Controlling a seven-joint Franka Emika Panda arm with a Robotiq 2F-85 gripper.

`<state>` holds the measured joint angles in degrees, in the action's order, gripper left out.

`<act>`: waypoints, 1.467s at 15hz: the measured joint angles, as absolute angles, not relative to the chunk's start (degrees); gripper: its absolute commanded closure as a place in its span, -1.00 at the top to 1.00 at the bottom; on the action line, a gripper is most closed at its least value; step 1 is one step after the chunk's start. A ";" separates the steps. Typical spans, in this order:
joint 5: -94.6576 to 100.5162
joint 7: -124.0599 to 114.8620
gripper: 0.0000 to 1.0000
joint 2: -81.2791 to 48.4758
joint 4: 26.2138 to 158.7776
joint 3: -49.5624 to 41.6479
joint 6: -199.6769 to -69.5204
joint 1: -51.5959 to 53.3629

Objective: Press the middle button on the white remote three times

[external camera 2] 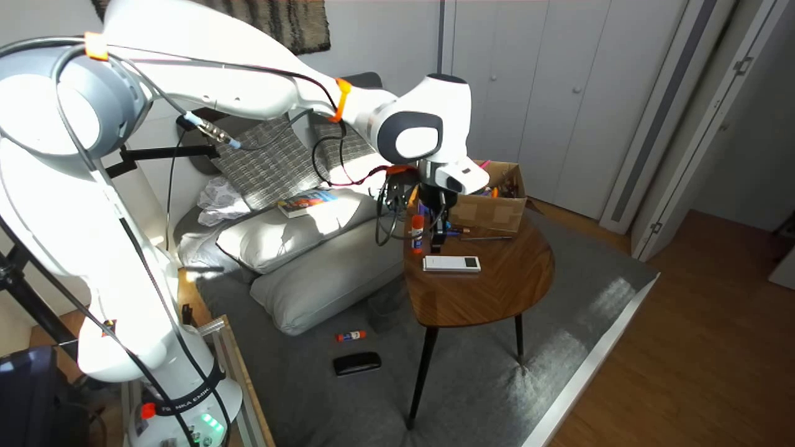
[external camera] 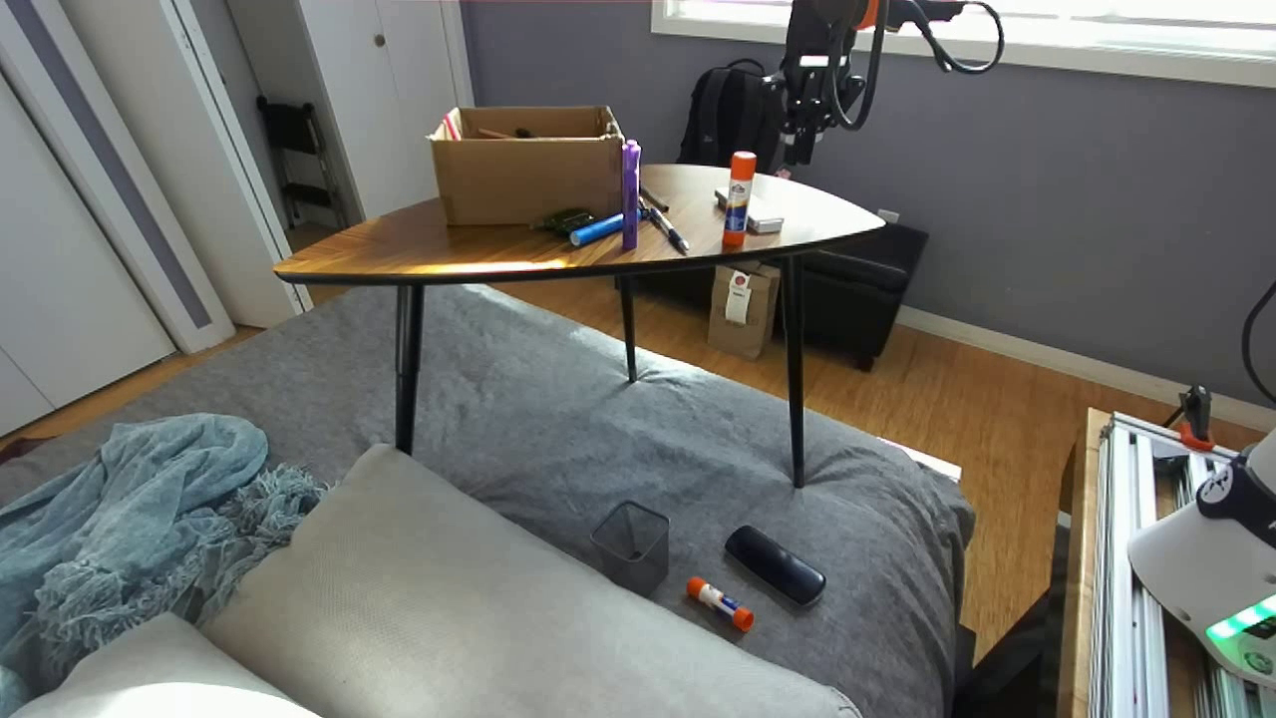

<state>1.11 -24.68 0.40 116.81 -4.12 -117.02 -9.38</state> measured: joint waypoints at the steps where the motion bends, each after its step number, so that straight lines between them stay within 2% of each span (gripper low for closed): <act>1: 1.11 -24.61 -1.00 -0.22 116.81 -4.24 -117.68 -9.37; 22: -0.58 -23.47 -1.00 -7.75 114.67 -4.92 -120.97 -8.65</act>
